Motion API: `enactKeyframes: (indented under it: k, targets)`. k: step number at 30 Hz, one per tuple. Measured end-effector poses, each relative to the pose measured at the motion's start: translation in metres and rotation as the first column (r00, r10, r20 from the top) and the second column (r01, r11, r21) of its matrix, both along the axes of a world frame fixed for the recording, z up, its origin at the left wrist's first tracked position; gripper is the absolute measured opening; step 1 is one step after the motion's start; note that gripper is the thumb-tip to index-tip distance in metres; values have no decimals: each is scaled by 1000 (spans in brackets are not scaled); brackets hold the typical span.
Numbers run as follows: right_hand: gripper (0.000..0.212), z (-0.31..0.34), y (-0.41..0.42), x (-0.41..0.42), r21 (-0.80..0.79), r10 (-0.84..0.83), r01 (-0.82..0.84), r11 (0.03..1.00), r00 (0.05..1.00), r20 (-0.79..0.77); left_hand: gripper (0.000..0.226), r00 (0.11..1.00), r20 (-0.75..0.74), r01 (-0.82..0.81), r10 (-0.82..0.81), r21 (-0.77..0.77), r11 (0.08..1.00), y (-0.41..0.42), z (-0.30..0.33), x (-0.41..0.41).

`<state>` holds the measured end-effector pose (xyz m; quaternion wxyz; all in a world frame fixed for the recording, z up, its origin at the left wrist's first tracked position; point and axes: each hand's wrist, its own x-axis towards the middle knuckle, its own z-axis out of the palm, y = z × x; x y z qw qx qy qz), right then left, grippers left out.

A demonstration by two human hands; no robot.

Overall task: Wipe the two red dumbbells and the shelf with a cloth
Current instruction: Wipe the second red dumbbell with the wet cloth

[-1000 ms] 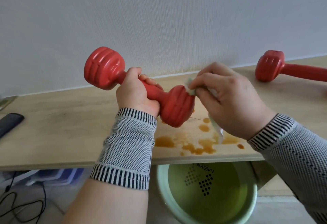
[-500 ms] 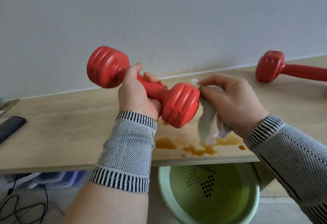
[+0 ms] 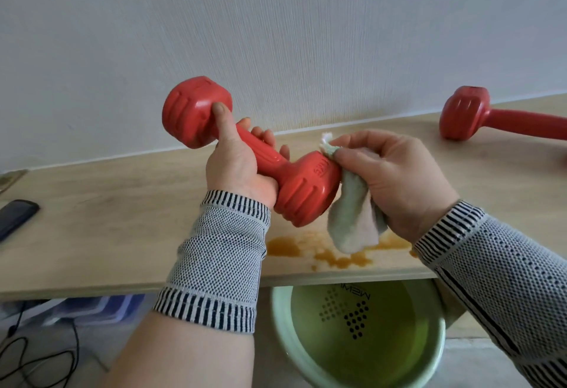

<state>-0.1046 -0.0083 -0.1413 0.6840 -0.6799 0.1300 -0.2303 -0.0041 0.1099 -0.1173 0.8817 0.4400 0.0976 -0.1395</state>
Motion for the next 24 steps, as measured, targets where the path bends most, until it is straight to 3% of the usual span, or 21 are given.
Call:
enactKeyframes:
  k: [1, 3, 6, 8, 11, 15, 19, 24]
  targets:
    - [4, 1, 1, -2, -158, -49, 54, 986, 998, 29, 38, 1000, -13, 2, -2, -33, 999, -1, 0, 1]
    - [6, 3, 8, -7, -482, -75, 138, 865, 986, 147, 32, 1000, -19, -11, 10, -79, 997, -2, -2, 3]
    - [13, -1, 27, -12, -759, 97, 155, 633, 956, 277, 35, 998, 29, -56, 58, -56, 997, -4, -6, 3]
    - [13, -4, 21, -9, -785, 79, 193, 589, 953, 294, 37, 996, 53, -74, 77, -59, 996, -7, -6, 1]
    - [13, -2, 4, -7, -713, -48, 262, 651, 951, 306, 37, 991, 72, -107, 113, -82, 991, -8, -4, 1]
    - [16, -8, 15, -9, -807, 86, 217, 550, 946, 312, 35, 991, 57, -117, 123, -98, 988, -5, -3, 3]
    - [14, -5, -4, -6, -691, -51, 274, 669, 944, 325, 36, 993, 7, -115, 118, -151, 982, -2, -4, 3]
    - [15, -6, 12, -12, -782, 123, 198, 591, 936, 330, 31, 994, 8, -109, 113, -196, 975, 1, -4, 5]
